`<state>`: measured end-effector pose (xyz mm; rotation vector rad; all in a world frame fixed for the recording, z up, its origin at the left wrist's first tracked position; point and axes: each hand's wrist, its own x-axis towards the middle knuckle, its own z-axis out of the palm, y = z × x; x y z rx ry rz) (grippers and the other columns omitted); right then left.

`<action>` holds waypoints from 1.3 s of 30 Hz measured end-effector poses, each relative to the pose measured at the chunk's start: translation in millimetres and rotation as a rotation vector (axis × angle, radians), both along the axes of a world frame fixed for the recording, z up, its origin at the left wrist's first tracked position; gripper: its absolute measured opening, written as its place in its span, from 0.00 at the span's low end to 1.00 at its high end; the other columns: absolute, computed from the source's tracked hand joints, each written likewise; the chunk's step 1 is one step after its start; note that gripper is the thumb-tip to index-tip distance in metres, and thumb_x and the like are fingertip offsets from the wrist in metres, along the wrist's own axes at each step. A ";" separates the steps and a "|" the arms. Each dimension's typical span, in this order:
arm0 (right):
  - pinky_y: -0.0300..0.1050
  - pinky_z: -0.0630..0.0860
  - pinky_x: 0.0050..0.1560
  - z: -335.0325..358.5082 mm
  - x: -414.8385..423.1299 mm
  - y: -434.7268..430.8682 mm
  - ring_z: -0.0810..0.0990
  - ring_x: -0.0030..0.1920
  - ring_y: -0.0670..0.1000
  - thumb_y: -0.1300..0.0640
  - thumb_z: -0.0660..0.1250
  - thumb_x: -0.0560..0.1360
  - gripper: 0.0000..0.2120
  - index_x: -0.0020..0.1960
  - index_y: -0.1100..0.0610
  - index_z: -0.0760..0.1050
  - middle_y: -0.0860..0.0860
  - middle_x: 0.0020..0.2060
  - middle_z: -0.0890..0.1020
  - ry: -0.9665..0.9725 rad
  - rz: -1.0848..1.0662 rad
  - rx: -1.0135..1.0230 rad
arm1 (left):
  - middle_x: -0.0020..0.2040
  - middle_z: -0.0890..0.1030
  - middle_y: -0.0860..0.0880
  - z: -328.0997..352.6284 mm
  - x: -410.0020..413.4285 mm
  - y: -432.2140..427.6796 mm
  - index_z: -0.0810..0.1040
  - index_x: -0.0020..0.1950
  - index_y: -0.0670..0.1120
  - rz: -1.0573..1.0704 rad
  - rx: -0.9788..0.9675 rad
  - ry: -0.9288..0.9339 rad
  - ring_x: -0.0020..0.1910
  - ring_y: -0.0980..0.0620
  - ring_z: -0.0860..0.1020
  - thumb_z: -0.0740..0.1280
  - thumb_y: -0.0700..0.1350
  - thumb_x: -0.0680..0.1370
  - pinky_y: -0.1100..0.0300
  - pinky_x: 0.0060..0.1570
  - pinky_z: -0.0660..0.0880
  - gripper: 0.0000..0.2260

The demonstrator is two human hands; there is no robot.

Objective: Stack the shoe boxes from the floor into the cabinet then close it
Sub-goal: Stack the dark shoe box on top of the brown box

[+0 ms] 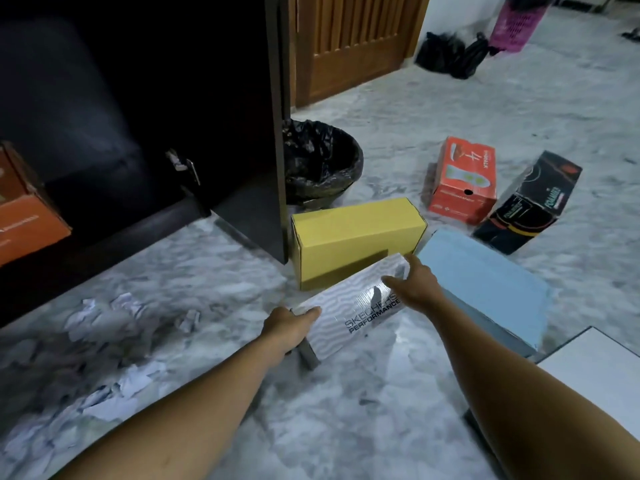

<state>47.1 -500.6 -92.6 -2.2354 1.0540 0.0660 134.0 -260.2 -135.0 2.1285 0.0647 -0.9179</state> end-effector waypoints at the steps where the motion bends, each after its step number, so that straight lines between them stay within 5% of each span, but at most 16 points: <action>1: 0.55 0.67 0.69 0.9 -1.8 2.5 0.68 0.70 0.65 0.45 0.71 0.74 0.41 0.79 0.57 0.55 0.65 0.71 0.69 0.010 -0.023 0.003 | 0.57 0.81 0.43 0.2 -0.3 2.0 0.76 0.62 0.42 0.012 0.003 -0.002 0.48 0.45 0.78 0.70 0.65 0.73 0.59 0.35 0.70 0.30; 3: 0.55 0.66 0.70 4.2 -8.2 12.0 0.67 0.71 0.65 0.41 0.73 0.72 0.44 0.79 0.56 0.55 0.66 0.70 0.68 0.010 -0.056 0.021 | 0.56 0.82 0.42 4.6 -2.9 10.7 0.77 0.60 0.42 0.049 -0.003 -0.017 0.46 0.46 0.79 0.71 0.64 0.72 0.60 0.33 0.69 0.29; 6: 0.55 0.65 0.73 11.8 -22.7 40.6 0.63 0.74 0.63 0.33 0.74 0.65 0.54 0.79 0.56 0.55 0.64 0.72 0.66 -0.040 -0.082 -0.005 | 0.38 0.81 0.46 13.8 -9.6 37.2 0.77 0.39 0.45 0.133 -0.035 -0.081 0.35 0.49 0.78 0.75 0.65 0.68 0.60 0.31 0.67 0.23; 8: 0.57 0.66 0.72 12.7 -34.0 65.8 0.64 0.73 0.64 0.31 0.77 0.59 0.57 0.78 0.52 0.56 0.63 0.72 0.64 -0.121 -0.122 0.067 | 0.33 0.79 0.51 14.4 -12.4 61.4 0.76 0.35 0.47 0.190 -0.079 -0.122 0.33 0.53 0.77 0.78 0.65 0.64 0.61 0.29 0.67 0.22; 11: 0.55 0.69 0.69 5.2 -52.3 108.6 0.67 0.70 0.62 0.33 0.80 0.57 0.57 0.77 0.50 0.58 0.60 0.69 0.64 -0.186 -0.105 0.151 | 0.47 0.84 0.55 2.5 -17.9 108.0 0.79 0.52 0.50 0.238 -0.147 -0.171 0.46 0.57 0.83 0.82 0.68 0.51 0.62 0.42 0.77 0.37; 14: 0.46 0.72 0.63 -12.8 -72.6 146.1 0.72 0.62 0.53 0.40 0.83 0.59 0.53 0.75 0.50 0.60 0.56 0.63 0.67 -0.235 -0.063 0.232 | 0.55 0.81 0.52 -13.6 -31.9 151.4 0.74 0.56 0.49 0.261 -0.156 -0.208 0.53 0.54 0.82 0.86 0.63 0.45 0.53 0.52 0.81 0.45; 17: 0.39 0.72 0.55 -40.9 -92.1 167.2 0.72 0.58 0.46 0.40 0.83 0.57 0.48 0.71 0.44 0.64 0.50 0.59 0.73 -0.265 0.006 0.293 | 0.55 0.80 0.51 -22.8 -51.0 180.8 0.71 0.58 0.43 0.230 -0.197 -0.243 0.52 0.54 0.80 0.88 0.49 0.49 0.69 0.46 0.76 0.43; 20: 0.37 0.75 0.50 -60.1 -101.6 168.7 0.78 0.58 0.44 0.38 0.82 0.54 0.46 0.67 0.40 0.65 0.46 0.60 0.78 -0.233 0.041 0.311 | 0.59 0.78 0.58 -40.5 -54.3 197.1 0.68 0.64 0.49 0.188 -0.269 -0.272 0.56 0.63 0.80 0.85 0.63 0.42 0.71 0.52 0.75 0.55; 22: 0.41 0.77 0.52 -65.7 -99.9 161.5 0.78 0.59 0.46 0.38 0.83 0.52 0.49 0.68 0.40 0.64 0.48 0.62 0.77 -0.206 0.064 0.283 | 0.62 0.75 0.63 -45.0 -49.6 202.7 0.62 0.71 0.54 0.124 -0.306 -0.281 0.57 0.71 0.77 0.84 0.65 0.40 0.69 0.56 0.75 0.63; 25: 0.49 0.75 0.64 -70.6 -90.0 146.7 0.73 0.67 0.50 0.37 0.85 0.50 0.64 0.78 0.47 0.56 0.47 0.69 0.71 -0.202 0.101 0.295 | 0.67 0.72 0.61 -52.2 -40.1 205.2 0.52 0.81 0.54 0.039 -0.270 -0.253 0.63 0.61 0.76 0.87 0.57 0.45 0.61 0.61 0.74 0.70; 27: 0.41 0.76 0.62 -69.2 -80.2 141.1 0.76 0.66 0.46 0.42 0.87 0.50 0.66 0.79 0.46 0.55 0.42 0.68 0.73 -0.209 0.178 0.352 | 0.68 0.74 0.60 -53.7 -35.2 203.4 0.52 0.81 0.56 -0.032 -0.259 -0.272 0.63 0.59 0.76 0.88 0.54 0.49 0.64 0.59 0.75 0.68; 30: 0.28 0.75 0.48 -64.3 -70.3 145.1 0.81 0.57 0.39 0.57 0.87 0.55 0.48 0.67 0.40 0.65 0.34 0.55 0.81 -0.266 0.214 0.366 | 0.62 0.80 0.60 -52.7 -30.5 197.4 0.59 0.78 0.61 -0.023 -0.277 -0.308 0.60 0.61 0.79 0.87 0.57 0.49 0.62 0.58 0.78 0.62; 34: 0.26 0.74 0.48 -34.4 -64.1 156.7 0.78 0.56 0.33 0.49 0.87 0.53 0.48 0.67 0.39 0.66 0.34 0.57 0.79 -0.387 0.176 0.389 | 0.60 0.82 0.61 -19.7 -19.6 196.0 0.66 0.73 0.64 0.019 -0.342 -0.367 0.59 0.60 0.80 0.85 0.62 0.50 0.56 0.61 0.78 0.54; 39: 0.23 0.73 0.47 58.5 -38.6 177.9 0.80 0.51 0.30 0.60 0.84 0.57 0.37 0.59 0.39 0.71 0.29 0.48 0.82 -0.617 0.239 0.331 | 0.56 0.84 0.61 65.8 9.1 210.5 0.72 0.66 0.66 0.073 -0.431 -0.517 0.56 0.63 0.81 0.86 0.60 0.52 0.58 0.60 0.77 0.45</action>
